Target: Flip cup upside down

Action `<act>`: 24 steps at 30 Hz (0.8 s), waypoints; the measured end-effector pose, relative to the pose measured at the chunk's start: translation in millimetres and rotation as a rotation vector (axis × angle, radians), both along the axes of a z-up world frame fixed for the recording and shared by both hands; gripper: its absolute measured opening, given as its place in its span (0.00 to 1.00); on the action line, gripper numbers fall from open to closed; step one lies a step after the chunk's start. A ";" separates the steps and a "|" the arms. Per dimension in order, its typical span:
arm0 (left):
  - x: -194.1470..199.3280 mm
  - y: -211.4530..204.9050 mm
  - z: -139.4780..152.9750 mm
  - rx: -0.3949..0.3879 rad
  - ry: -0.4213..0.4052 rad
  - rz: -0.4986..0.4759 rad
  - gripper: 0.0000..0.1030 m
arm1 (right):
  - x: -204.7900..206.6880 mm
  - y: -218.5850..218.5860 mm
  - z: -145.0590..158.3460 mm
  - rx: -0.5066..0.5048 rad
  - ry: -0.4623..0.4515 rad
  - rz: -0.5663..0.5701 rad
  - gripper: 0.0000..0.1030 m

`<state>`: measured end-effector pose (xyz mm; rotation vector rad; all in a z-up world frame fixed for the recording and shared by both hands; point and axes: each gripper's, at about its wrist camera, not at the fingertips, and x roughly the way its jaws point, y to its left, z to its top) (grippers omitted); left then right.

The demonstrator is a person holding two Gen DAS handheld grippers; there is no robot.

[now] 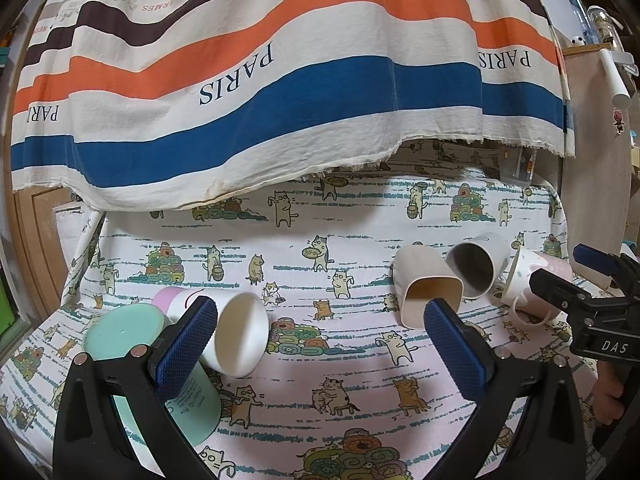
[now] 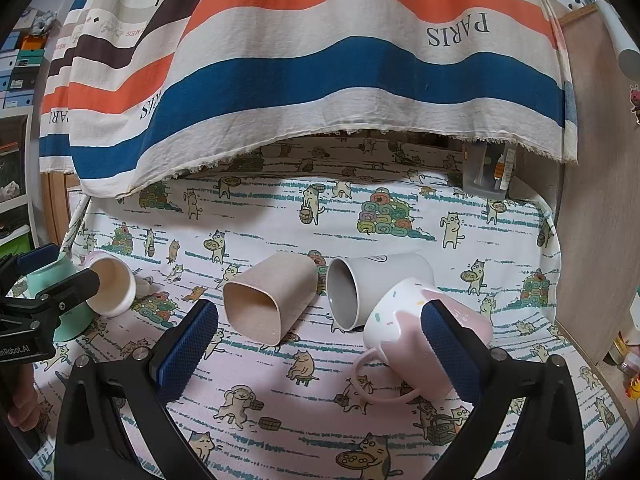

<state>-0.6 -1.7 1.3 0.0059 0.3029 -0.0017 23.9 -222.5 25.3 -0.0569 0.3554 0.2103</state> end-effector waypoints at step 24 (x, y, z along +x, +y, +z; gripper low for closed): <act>-1.1 0.1 -0.4 -0.009 -0.008 -0.021 1.00 | -1.1 0.7 -0.9 0.005 0.006 -0.005 0.99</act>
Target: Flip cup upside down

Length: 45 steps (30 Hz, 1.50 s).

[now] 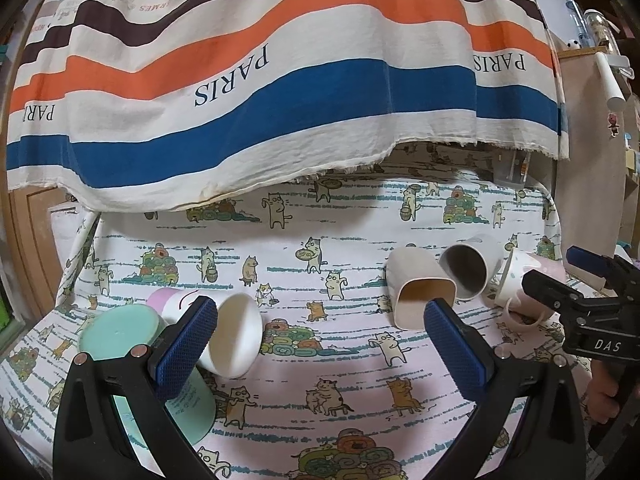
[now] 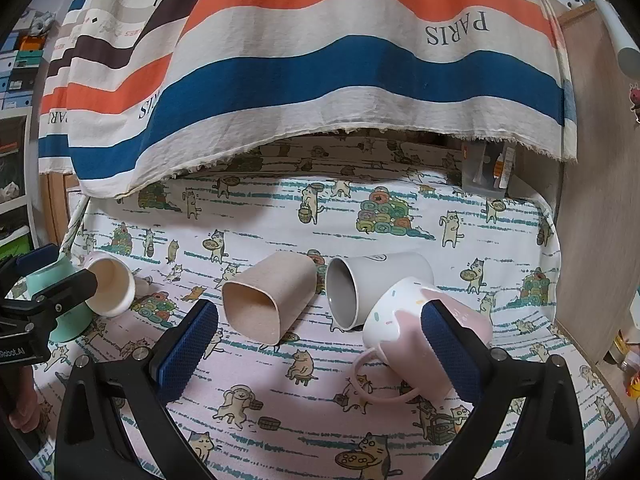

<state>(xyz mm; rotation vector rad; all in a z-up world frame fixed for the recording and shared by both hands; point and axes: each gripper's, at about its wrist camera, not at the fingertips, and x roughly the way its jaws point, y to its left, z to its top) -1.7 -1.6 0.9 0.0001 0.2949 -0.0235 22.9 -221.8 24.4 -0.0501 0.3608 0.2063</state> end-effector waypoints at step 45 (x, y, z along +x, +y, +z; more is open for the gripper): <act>-1.1 1.0 -0.8 0.010 -0.001 0.005 1.00 | 1.6 -2.0 -1.1 -0.004 0.001 -0.006 0.99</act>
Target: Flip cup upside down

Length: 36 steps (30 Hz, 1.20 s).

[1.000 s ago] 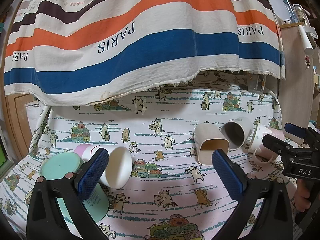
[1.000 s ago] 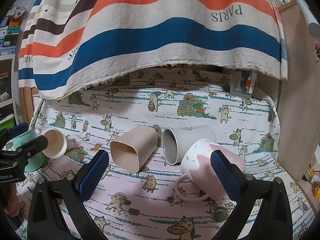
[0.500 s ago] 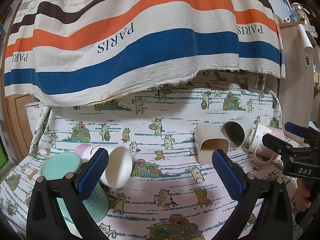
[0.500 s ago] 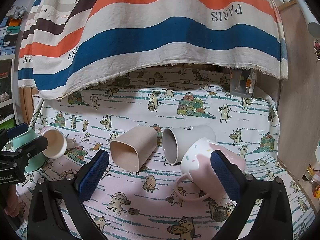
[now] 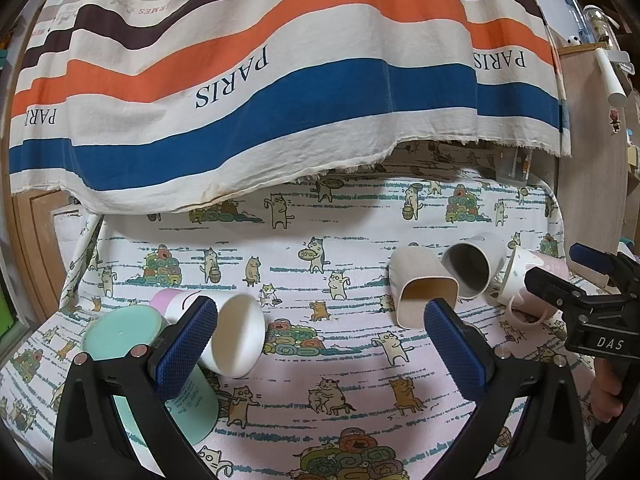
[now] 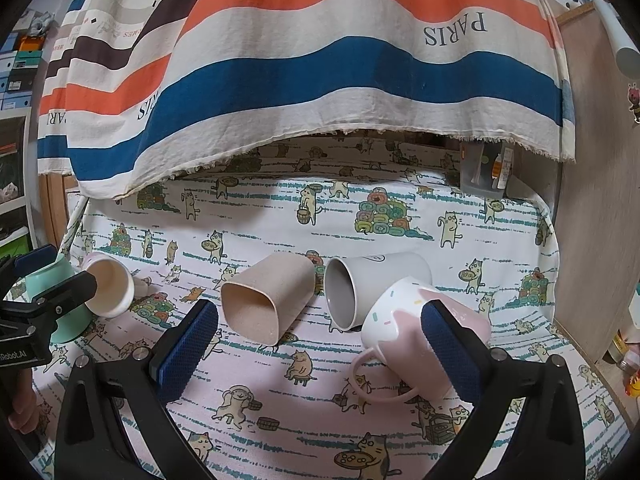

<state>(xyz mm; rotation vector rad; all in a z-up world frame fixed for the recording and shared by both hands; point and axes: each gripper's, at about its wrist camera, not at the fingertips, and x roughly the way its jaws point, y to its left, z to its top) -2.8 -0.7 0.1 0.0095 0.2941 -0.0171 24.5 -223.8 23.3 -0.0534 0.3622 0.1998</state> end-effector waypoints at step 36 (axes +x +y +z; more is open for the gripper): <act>-38.8 -0.5 82.7 0.048 -0.021 0.085 1.00 | -15.0 -81.1 70.8 0.246 -0.162 -0.081 0.99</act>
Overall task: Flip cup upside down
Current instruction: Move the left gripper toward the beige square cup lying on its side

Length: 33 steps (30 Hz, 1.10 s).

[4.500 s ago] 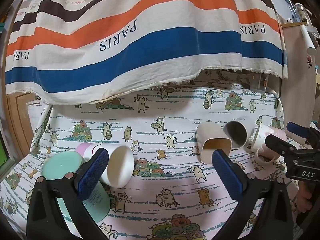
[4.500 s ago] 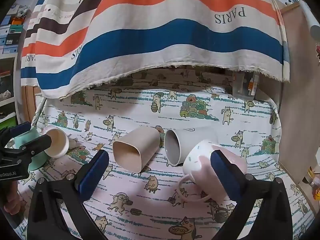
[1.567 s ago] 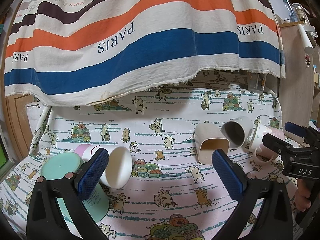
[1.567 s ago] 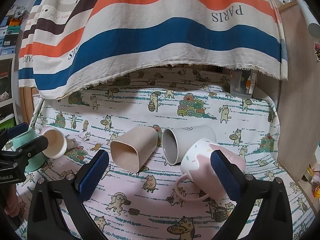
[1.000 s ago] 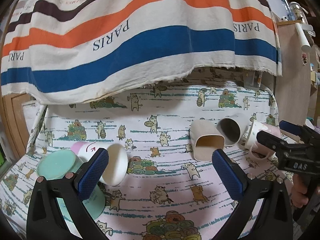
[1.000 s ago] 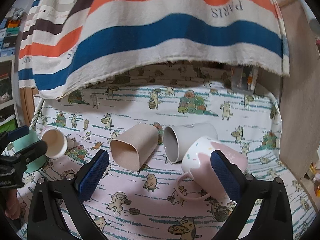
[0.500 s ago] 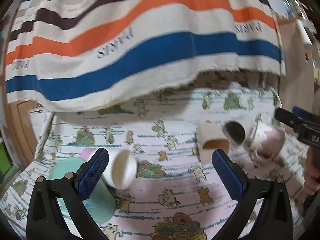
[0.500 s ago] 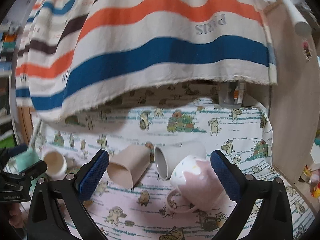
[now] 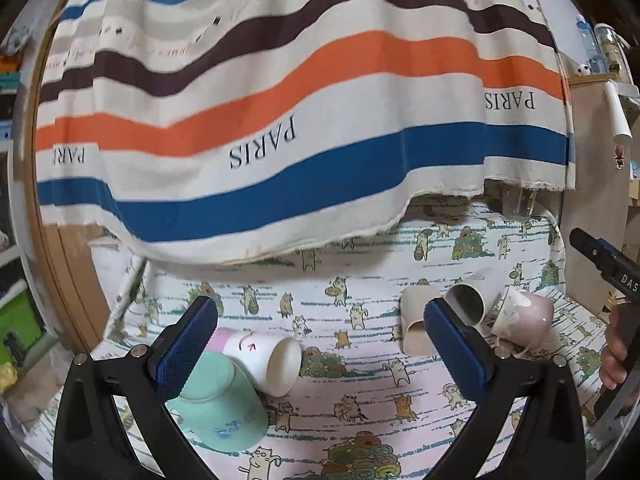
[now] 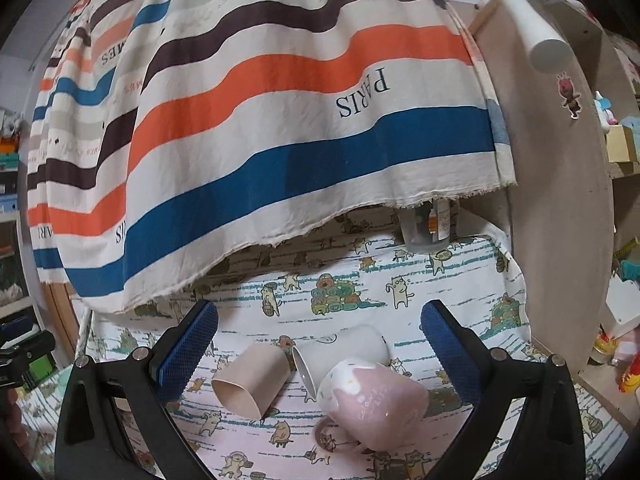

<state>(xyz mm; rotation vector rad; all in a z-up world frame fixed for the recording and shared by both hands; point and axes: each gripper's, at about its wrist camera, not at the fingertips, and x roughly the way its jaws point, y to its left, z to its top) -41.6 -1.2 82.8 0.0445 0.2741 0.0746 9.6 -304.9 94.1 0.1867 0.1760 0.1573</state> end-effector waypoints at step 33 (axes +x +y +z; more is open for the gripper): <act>142.3 -80.9 -22.5 -0.068 0.474 -0.182 1.00 | 46.1 -17.9 -19.9 -0.021 0.178 -0.077 0.99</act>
